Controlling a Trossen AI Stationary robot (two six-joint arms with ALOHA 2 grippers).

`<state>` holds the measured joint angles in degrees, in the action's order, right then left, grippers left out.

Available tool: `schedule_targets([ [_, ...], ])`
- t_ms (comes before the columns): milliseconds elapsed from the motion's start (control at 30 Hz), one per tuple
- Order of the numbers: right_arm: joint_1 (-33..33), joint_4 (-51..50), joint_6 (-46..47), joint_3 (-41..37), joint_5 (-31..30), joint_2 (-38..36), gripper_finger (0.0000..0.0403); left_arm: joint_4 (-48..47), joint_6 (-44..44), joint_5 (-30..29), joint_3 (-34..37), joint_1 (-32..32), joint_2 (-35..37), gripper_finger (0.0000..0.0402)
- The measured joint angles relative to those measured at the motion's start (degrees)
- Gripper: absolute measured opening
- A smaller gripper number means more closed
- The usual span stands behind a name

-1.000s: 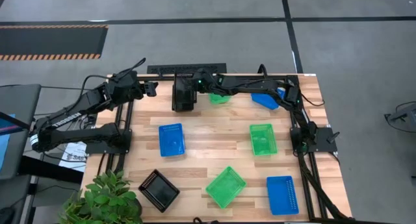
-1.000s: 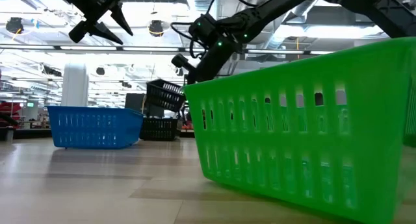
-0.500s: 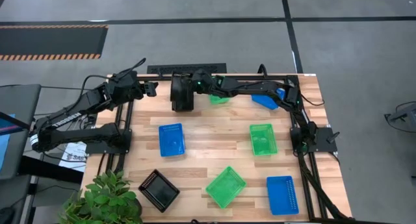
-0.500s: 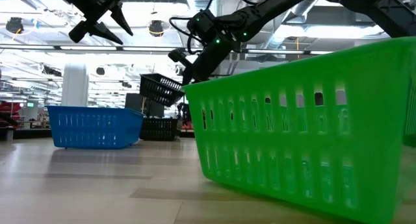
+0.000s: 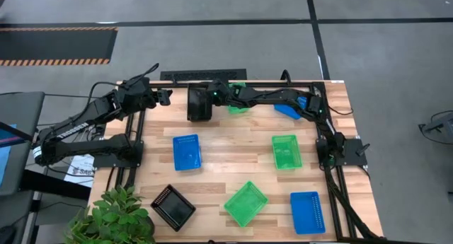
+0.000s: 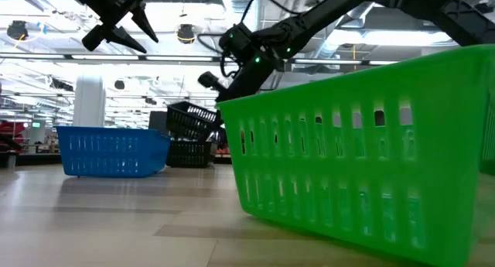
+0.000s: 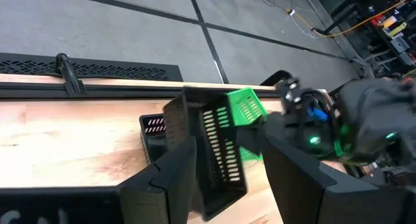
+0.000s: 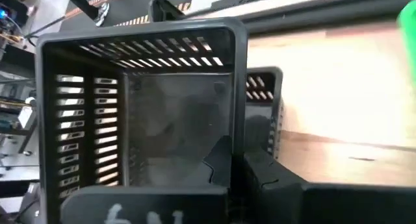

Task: Stack baskets by color
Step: Stack the middle black bin on the top black bin

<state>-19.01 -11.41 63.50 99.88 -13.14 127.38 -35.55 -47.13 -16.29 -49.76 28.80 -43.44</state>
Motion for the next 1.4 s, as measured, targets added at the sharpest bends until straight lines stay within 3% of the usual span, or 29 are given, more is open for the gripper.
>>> schedule_targets([
  [700,0.5,-1.1,-2.5,0.0,-0.2,0.3,0.0036,-0.2,0.0,0.6,0.0,0.0,0.0,0.0165],
  [1400,-0.7,0.4,-4.9,0.0,1.7,-0.8,0.0169,-0.2,0.0,0.7,0.0,0.0,0.0,0.0165],
])
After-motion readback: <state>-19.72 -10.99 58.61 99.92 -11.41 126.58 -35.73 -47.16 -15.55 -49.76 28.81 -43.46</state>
